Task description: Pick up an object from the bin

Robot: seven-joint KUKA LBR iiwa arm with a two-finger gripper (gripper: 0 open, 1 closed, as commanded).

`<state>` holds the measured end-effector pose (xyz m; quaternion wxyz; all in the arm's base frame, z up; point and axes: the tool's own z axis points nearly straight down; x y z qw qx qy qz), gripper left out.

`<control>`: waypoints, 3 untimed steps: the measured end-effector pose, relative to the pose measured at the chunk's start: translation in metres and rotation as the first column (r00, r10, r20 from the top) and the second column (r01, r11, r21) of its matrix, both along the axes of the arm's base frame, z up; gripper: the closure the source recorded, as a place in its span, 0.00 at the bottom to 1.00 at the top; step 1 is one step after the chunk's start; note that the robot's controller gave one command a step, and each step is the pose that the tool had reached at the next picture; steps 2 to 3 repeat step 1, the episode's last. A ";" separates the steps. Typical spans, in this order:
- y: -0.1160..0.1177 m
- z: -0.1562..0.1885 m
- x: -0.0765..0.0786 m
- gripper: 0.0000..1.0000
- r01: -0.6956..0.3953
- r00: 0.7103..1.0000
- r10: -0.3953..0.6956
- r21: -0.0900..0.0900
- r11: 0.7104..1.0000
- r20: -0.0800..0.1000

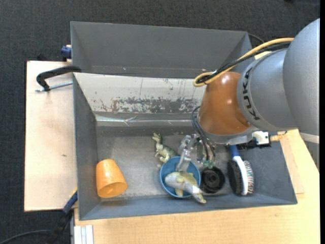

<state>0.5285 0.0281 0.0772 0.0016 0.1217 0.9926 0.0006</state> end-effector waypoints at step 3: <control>-0.010 0.134 -0.027 1.00 -0.054 0.998 0.054 0.000 0.999 0.008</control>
Offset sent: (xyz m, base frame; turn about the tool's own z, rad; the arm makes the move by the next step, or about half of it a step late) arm -0.0288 -0.0110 0.1289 -0.0542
